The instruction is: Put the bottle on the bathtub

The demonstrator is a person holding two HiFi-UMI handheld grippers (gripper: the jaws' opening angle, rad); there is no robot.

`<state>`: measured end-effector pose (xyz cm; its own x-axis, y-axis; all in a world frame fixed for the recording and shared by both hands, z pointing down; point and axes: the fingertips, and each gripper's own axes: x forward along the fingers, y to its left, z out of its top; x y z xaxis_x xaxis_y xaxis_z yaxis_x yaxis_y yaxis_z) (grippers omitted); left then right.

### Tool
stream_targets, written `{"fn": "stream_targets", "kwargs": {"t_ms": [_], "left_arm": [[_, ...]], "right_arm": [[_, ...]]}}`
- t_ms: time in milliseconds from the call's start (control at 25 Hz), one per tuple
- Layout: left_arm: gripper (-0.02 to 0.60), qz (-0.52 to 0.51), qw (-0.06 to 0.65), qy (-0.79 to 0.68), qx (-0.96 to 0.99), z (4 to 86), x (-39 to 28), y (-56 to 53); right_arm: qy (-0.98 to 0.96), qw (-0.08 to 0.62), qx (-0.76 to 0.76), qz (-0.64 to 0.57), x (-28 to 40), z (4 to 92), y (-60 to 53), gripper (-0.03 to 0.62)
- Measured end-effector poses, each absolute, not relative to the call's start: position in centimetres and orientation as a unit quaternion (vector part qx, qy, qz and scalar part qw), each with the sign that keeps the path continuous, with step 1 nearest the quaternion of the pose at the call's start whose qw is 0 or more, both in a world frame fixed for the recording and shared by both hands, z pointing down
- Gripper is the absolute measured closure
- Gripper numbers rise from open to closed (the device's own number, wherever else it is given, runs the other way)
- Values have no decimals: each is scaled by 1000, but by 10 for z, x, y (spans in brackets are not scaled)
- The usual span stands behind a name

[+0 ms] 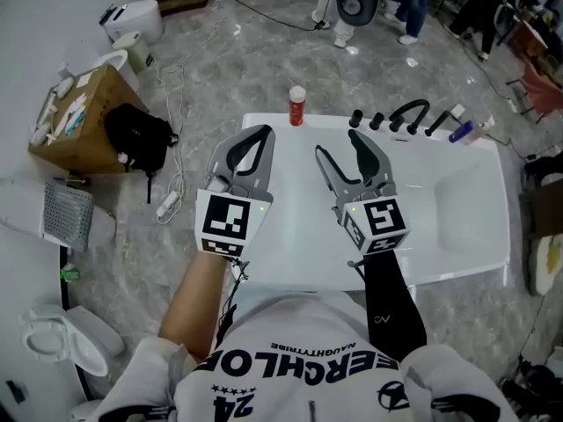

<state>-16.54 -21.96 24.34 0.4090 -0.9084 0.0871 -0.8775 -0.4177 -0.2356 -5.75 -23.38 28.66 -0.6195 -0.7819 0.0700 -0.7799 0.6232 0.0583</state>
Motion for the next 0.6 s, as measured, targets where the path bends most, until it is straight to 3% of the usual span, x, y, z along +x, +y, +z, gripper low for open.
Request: {"fn": "stream_targets", "kwargs": {"t_ms": [80, 240, 440, 600], "left_arm": [[580, -100, 76, 537, -834, 243, -167, -220], [580, -99, 76, 540, -832, 244, -165, -220], [579, -88, 82, 539, -834, 241, -165, -218], [580, -89, 79, 539, -834, 244, -166, -217]], "right_arm": [[-901, 43, 432, -16, -58, 285, -234, 300], [-900, 37, 433, -20, -53, 284, -233, 385], [-898, 41, 438, -25, -52, 282, -230, 562], [-900, 38, 433, -24, -52, 282, -228, 563]]}}
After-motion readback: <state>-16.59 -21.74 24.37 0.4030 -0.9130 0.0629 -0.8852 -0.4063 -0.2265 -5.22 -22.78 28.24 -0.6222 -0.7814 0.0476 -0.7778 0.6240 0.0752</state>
